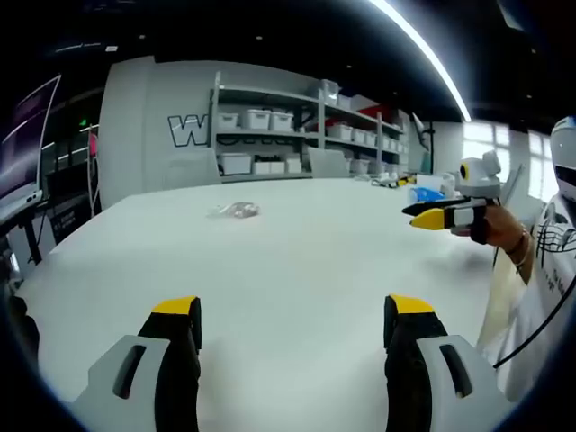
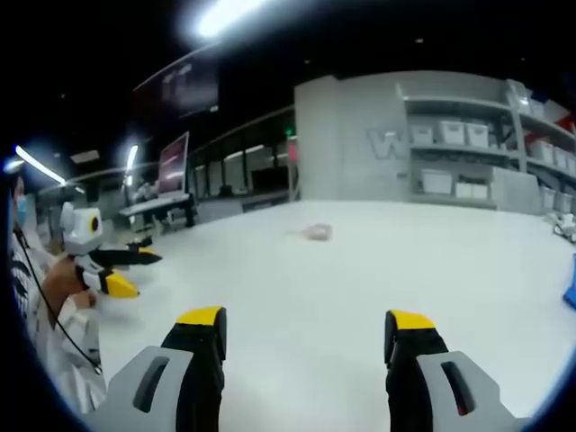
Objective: Open the resealable bag by pulling the two sides of the seal apart until the entire bag opening is separated and visibly accessible.
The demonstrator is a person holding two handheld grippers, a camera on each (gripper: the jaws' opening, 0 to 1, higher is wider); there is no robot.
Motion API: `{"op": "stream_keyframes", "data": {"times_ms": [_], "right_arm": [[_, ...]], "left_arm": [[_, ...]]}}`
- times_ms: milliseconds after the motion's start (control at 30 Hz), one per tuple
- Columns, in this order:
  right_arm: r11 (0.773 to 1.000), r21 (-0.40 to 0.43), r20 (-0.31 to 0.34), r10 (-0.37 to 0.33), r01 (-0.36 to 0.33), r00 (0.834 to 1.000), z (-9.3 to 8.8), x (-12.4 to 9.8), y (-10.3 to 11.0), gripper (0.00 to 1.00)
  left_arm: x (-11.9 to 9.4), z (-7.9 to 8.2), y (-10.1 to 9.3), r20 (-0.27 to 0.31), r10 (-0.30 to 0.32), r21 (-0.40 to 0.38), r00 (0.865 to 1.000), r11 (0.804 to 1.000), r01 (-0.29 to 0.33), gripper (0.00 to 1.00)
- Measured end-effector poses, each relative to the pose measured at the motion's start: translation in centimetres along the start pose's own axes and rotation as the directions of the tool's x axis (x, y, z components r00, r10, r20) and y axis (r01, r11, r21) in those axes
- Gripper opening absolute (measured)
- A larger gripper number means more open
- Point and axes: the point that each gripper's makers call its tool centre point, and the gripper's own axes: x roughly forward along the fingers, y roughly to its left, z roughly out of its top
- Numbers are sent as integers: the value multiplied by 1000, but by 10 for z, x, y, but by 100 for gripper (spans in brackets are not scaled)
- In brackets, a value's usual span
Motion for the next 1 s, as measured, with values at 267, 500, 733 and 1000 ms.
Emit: {"op": "stream_keyframes", "data": {"times_ms": [267, 500, 733, 1000], "right_arm": [[1000, -16, 1, 13, -13, 1000, 4, 5, 5, 70], [999, -34, 3, 13, -13, 1000, 9, 10, 5, 70], [998, -65, -8, 21, -21, 1000, 11, 20, 8, 68], [994, -97, -13, 42, -43, 999, 16, 32, 16, 66]], "left_arm": [[-2, 2, 1, 4, 3, 3, 1000, 1000, -3, 82], [-3, 4, 1, 8, 4, 9, 1000, 1000, -4, 82], [-3, 5, 3, 8, 5, 14, 1000, 1000, -5, 82], [-3, 6, 4, 18, 5, 11, 1000, 1000, -5, 82]]}}
